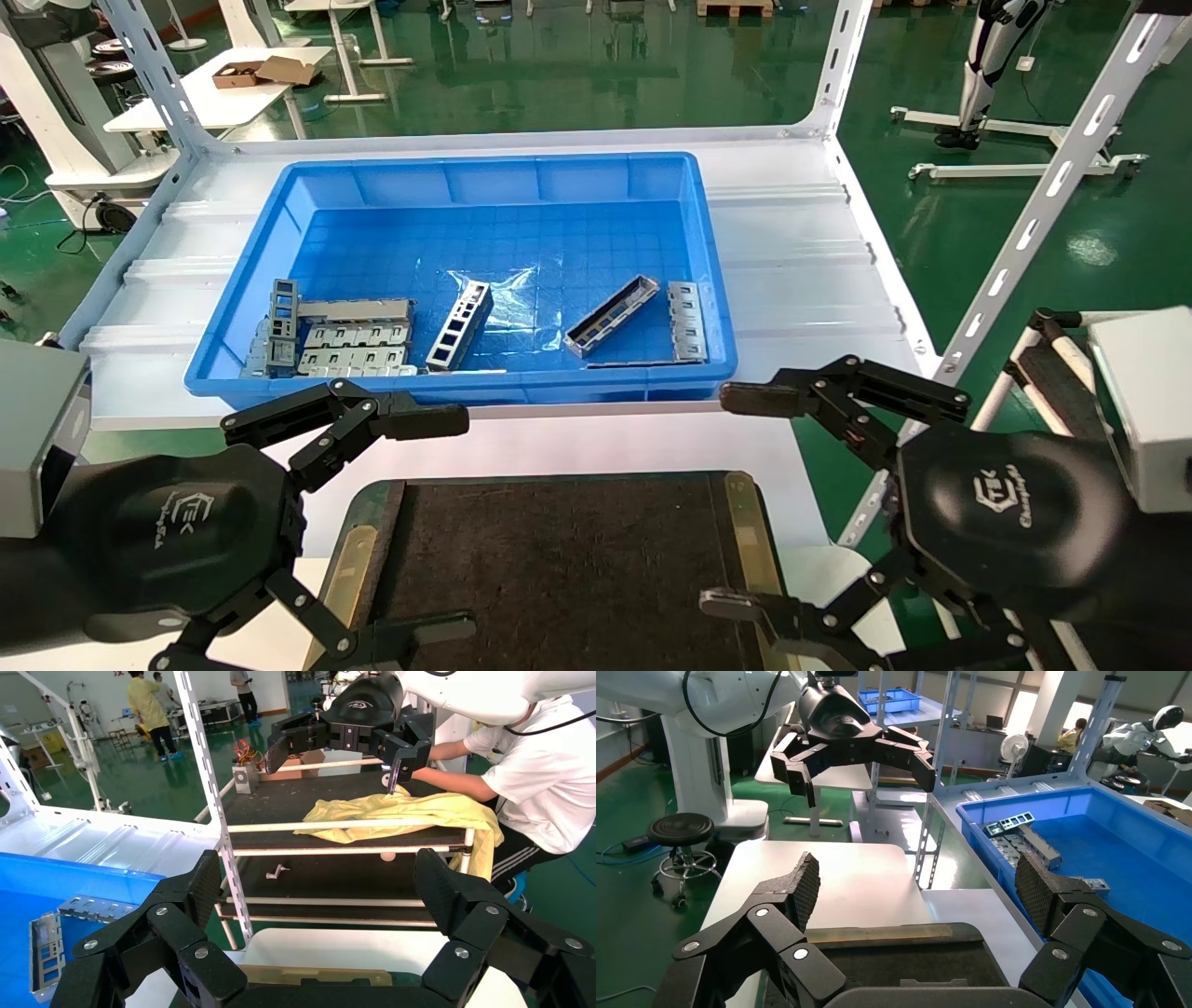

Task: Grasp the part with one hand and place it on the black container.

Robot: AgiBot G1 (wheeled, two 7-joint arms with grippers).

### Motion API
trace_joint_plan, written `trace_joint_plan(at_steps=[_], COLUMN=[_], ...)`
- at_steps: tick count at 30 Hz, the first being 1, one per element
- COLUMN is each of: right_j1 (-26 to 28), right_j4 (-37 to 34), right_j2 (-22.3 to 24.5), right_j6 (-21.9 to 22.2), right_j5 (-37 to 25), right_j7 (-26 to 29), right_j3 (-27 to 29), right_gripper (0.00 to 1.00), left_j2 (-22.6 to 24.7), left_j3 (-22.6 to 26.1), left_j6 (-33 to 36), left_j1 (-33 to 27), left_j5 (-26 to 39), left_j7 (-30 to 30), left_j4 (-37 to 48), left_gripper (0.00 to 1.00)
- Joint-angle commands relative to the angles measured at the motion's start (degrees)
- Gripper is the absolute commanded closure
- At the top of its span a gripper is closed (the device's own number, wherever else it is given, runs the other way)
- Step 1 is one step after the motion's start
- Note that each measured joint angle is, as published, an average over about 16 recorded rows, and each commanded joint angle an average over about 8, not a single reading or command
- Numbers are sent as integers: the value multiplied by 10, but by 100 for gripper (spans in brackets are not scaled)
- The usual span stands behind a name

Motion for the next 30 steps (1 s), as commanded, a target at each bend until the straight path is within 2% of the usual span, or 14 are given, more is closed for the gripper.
trace_joint_plan(at_steps=[1,30], right_j1=[0,0], right_j4=[0,0], right_j2=[0,0], right_j6=[0,0], right_j5=[0,0], right_j7=[0,0], right_j3=[0,0], right_gripper=[0,0], left_j2=[0,0], left_j3=[0,0], left_j6=[0,0], left_j1=[0,0], left_j5=[0,0], left_j7=[0,0], left_j4=[0,0], left_gripper=[0,0])
